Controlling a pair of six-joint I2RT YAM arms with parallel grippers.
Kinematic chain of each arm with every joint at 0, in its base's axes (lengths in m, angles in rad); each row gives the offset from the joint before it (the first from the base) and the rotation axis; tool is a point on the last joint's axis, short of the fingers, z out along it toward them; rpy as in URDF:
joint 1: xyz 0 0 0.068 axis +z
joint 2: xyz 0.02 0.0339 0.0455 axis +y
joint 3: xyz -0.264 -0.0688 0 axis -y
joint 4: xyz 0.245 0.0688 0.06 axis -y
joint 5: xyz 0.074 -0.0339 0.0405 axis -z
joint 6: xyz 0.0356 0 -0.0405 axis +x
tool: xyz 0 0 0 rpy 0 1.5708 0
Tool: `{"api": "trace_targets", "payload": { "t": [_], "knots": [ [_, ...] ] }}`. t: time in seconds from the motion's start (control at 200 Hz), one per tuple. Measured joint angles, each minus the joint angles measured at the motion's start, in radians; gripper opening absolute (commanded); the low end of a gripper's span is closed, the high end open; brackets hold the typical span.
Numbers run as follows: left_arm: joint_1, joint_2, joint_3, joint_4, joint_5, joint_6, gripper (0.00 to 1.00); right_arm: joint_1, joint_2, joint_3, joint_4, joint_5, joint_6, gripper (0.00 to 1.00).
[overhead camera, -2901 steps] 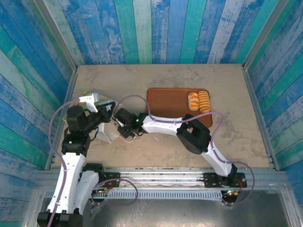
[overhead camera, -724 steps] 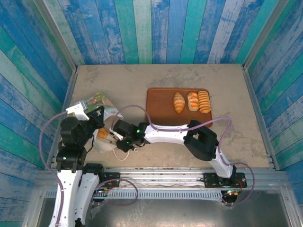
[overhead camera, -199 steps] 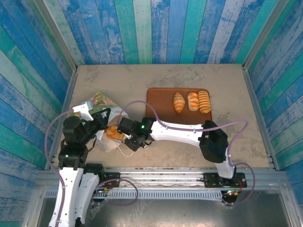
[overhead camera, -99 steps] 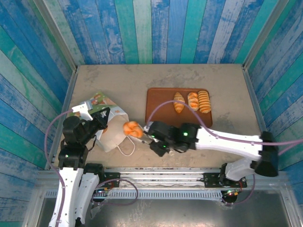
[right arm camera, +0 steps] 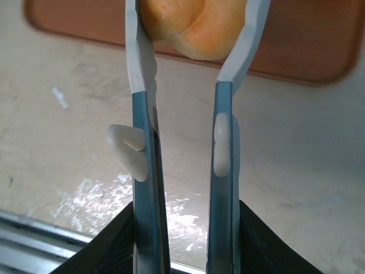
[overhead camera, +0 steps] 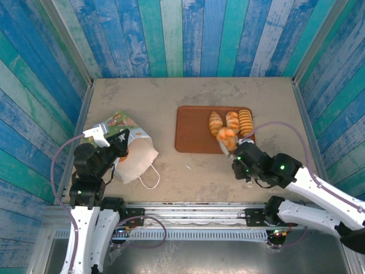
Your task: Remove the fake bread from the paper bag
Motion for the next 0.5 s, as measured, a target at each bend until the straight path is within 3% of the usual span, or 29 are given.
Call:
{"api": "trace_targets", "payload": {
  "t": [0.22,0.501],
  "knots": [
    [0.0,-0.002,0.0,-0.006,0.021,0.058,0.0,-0.197,0.014,-0.023,-0.049,-0.078,-0.016,0.42],
    [0.0,-0.009,0.0,-0.006,0.047,0.107,0.0,-0.237,0.248,0.0,-0.029,-0.134,-0.047,0.42]
  ]
}}
